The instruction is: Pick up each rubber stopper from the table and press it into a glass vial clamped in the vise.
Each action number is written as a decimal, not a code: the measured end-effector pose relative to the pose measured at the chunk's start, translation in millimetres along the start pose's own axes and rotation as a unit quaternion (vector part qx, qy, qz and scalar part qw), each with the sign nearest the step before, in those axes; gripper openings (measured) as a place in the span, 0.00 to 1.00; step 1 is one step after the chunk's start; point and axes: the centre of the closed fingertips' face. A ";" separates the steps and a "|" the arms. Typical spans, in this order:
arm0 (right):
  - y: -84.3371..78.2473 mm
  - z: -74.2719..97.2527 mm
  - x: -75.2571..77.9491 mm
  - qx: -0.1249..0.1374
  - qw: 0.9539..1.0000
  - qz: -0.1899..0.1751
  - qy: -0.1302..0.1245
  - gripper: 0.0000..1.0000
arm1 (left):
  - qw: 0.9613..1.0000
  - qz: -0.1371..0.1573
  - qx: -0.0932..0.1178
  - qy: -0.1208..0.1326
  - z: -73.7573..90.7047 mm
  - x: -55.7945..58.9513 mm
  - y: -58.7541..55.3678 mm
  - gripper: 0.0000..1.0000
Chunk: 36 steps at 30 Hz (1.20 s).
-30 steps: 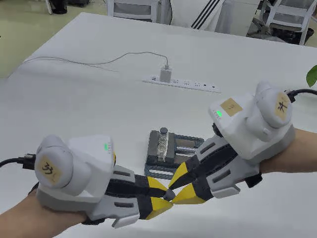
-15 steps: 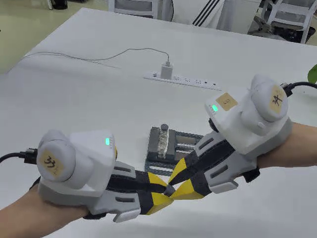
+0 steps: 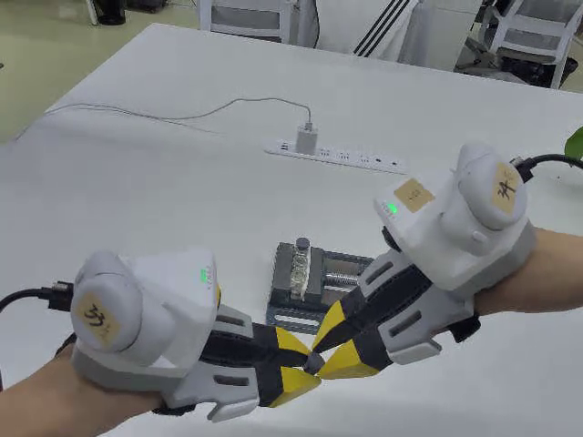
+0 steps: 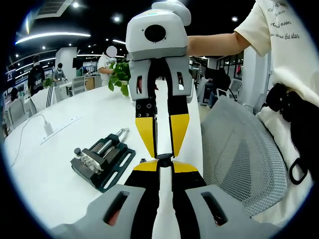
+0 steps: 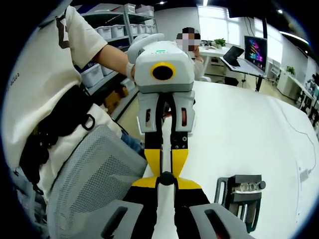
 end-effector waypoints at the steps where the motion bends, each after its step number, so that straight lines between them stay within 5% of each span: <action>1: -0.5 -0.2 0.3 -0.001 1.000 0.001 -0.001 0.07 | 1.000 -0.001 0.000 0.001 0.0 -0.4 -0.3 0.04; 15: -12.3 -5.6 15.4 -0.011 1.000 -0.005 -0.015 0.07 | 0.998 0.034 0.026 0.047 4.9 -11.9 -7.4 0.13; 26: -26.9 -2.5 42.8 -0.036 0.998 -0.002 -0.045 0.07 | 0.984 0.087 0.045 0.148 26.3 -37.8 -26.9 0.66; 33: -27.6 3.2 68.1 -0.051 0.997 0.013 -0.054 0.06 | 0.974 0.101 0.033 0.202 38.0 -49.3 -41.4 0.98; 36: -29.3 4.2 80.0 -0.063 0.996 0.018 -0.057 0.06 | 0.971 0.107 0.037 0.210 42.0 -50.7 -44.7 0.99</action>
Point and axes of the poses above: the centre of the closed fingertips' face, and the gripper's own axes: z roughly backward along the fingers, x roughly to its right, y roughly out of its top, and after that the axes turned 7 degrees about -y, right-handed
